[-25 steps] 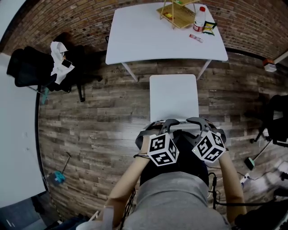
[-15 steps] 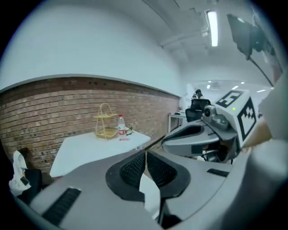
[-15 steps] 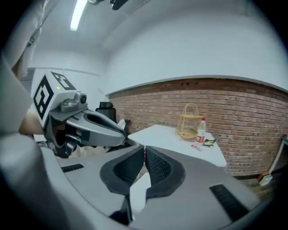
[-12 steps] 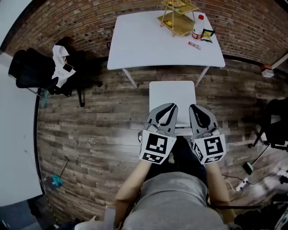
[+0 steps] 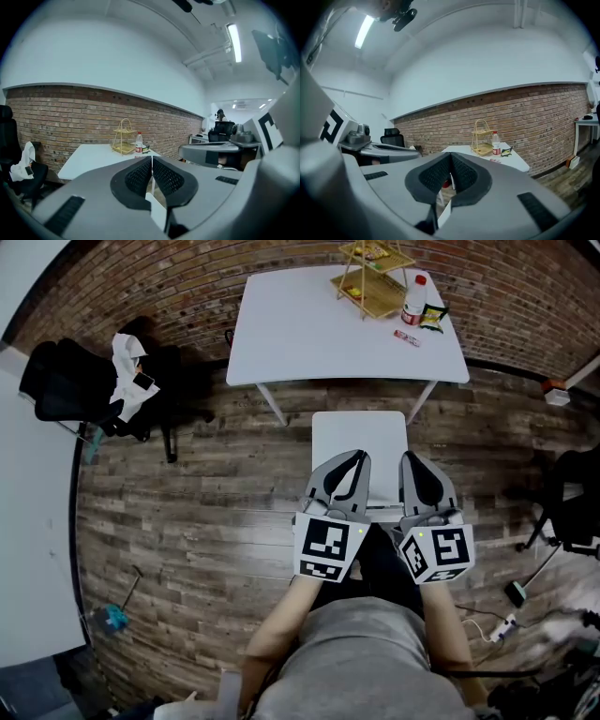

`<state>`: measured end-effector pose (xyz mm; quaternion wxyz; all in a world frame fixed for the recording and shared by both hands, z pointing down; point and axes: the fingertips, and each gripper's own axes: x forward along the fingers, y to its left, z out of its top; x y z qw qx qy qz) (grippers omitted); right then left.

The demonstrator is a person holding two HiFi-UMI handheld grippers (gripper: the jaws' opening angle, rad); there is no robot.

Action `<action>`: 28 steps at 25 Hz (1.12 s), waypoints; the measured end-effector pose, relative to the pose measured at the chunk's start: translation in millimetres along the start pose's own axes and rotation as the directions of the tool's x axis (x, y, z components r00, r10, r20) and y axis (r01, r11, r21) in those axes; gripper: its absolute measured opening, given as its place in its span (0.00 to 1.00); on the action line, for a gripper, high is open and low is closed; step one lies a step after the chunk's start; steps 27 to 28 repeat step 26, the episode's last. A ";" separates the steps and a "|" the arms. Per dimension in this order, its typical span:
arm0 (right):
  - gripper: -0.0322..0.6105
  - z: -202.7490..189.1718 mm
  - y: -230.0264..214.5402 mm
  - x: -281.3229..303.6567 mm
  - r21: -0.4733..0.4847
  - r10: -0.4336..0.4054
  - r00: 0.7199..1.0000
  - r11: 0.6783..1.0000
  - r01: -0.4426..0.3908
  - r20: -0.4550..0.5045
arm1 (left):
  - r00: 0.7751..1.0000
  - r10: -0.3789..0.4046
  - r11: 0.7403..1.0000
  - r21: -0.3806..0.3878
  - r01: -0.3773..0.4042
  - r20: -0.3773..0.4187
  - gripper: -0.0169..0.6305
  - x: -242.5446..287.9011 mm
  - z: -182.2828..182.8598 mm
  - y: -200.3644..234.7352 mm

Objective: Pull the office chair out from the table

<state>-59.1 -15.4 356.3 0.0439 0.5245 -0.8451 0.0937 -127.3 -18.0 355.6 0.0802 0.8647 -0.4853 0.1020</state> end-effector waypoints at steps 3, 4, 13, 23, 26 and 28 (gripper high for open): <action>0.07 -0.2 1.8 -0.6 -0.012 -0.005 1.000 1.000 0.005 -0.005 | 1.000 0.003 1.000 0.029 -0.003 -0.001 0.06 -0.1 1.3 -2.4; 0.07 0.0 2.4 -1.0 -0.011 -0.007 1.000 1.000 0.007 -0.004 | 1.000 0.002 1.000 0.031 -0.002 0.001 0.06 -0.1 1.8 -3.2; 0.07 3.0 9.5 0.3 -0.020 -0.012 1.000 1.000 0.011 -0.007 | 1.000 0.004 1.000 0.026 -0.004 0.000 0.06 -1.4 3.0 1.4; 0.07 2.5 12.2 5.3 -0.026 0.008 1.000 1.000 -0.008 -0.014 | 1.000 0.023 0.999 0.029 -0.023 0.002 0.06 -1.1 3.5 8.4; 0.07 4.5 13.0 5.3 -0.032 0.012 1.000 0.999 -0.013 -0.010 | 0.999 0.033 0.998 0.044 -0.033 0.009 0.06 -1.9 5.9 8.1; 0.07 4.5 13.0 5.3 -0.032 0.012 1.000 0.999 -0.013 -0.010 | 0.999 0.033 0.998 0.044 -0.033 0.009 0.06 -1.9 5.9 8.1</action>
